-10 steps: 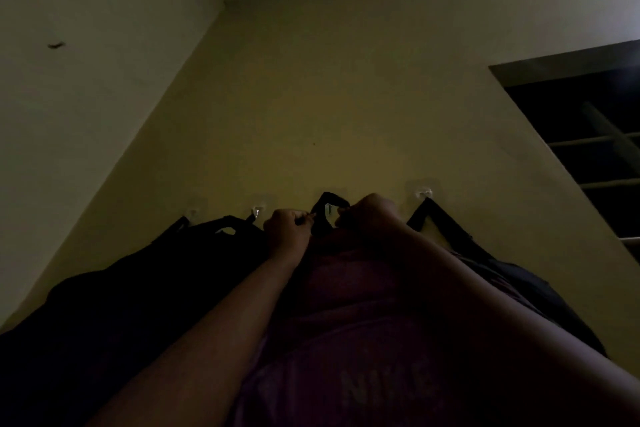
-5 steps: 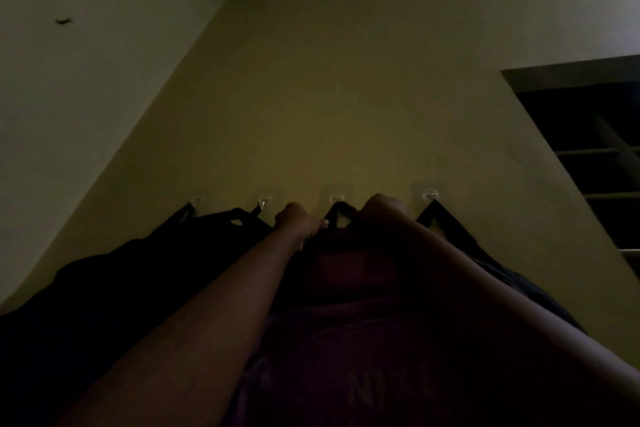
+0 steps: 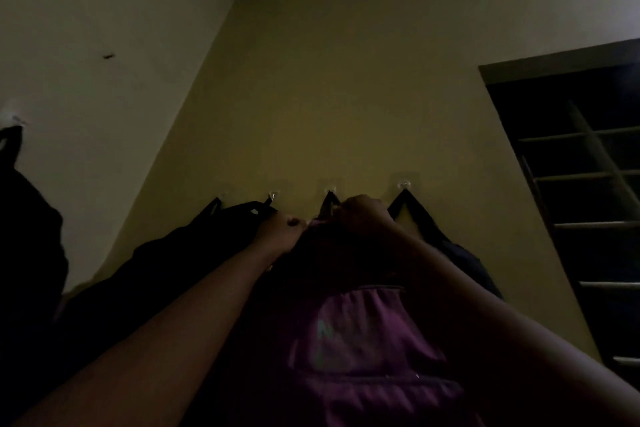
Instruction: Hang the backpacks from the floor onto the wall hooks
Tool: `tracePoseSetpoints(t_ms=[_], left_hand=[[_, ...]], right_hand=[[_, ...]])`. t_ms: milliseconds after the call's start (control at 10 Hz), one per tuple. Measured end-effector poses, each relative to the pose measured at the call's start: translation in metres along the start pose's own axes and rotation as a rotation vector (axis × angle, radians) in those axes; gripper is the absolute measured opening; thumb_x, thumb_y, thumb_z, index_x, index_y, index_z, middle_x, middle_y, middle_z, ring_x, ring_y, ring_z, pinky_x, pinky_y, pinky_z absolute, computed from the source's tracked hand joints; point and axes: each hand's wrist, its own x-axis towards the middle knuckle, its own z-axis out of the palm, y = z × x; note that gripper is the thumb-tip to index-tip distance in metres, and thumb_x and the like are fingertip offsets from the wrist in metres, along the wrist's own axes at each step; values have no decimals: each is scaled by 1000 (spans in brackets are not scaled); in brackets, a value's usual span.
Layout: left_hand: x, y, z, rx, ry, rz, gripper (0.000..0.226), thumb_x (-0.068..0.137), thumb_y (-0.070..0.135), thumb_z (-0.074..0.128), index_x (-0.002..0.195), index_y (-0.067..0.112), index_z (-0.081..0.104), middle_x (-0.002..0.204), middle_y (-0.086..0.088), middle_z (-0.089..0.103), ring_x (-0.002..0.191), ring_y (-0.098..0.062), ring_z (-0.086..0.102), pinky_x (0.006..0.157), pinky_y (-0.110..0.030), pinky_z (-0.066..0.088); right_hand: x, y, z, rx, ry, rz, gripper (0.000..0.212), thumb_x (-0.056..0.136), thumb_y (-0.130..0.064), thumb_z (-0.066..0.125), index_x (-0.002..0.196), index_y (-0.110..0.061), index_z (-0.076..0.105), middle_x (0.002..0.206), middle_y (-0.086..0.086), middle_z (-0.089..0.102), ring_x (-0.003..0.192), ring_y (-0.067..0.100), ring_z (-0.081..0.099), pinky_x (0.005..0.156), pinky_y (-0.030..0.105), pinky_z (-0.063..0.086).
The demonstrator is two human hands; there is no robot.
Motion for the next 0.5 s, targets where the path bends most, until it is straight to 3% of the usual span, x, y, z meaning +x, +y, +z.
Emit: tracePoseSetpoints(t_ms=[100, 200, 300, 400, 500], left_hand=[[-28, 0, -9, -75, 3, -33, 35, 93, 28, 48, 121, 11, 59, 125, -12, 62, 114, -27, 57, 96, -33, 46], [-68, 7, -21, -144, 23, -70, 38, 92, 33, 49, 124, 13, 57, 128, -10, 59, 116, -25, 56, 93, -31, 44], [-96, 12, -32, -233, 4, -117, 39, 92, 34, 49, 125, 14, 56, 129, -9, 58, 117, -24, 55, 93, -31, 45], [-155, 26, -52, -343, -100, -183, 45, 89, 41, 50, 127, 16, 54, 132, -8, 57, 119, -23, 54, 103, -37, 44], [-191, 37, -66, -419, -134, -274, 52, 88, 48, 48, 130, 17, 50, 135, -8, 55, 121, -23, 53, 107, -43, 42]], right_hand=[[-22, 0, 0, 18, 8, -89, 32, 96, -20, 41, 114, -2, 61, 121, 18, 62, 112, 33, 57, 80, 30, 41], [-69, -8, -2, 165, 95, -169, 32, 97, -19, 41, 114, -6, 64, 117, 11, 67, 103, 27, 61, 72, 25, 41], [-102, -12, -6, 314, 127, -99, 31, 97, -20, 43, 113, -7, 65, 115, 9, 68, 101, 23, 63, 78, 28, 47], [-168, -32, -20, 500, 56, 75, 36, 97, -28, 43, 122, -9, 61, 122, 8, 65, 110, 22, 60, 93, 31, 46], [-200, -46, -32, 686, 13, 218, 39, 96, -33, 43, 126, -11, 57, 124, 5, 63, 115, 20, 57, 98, 31, 43]])
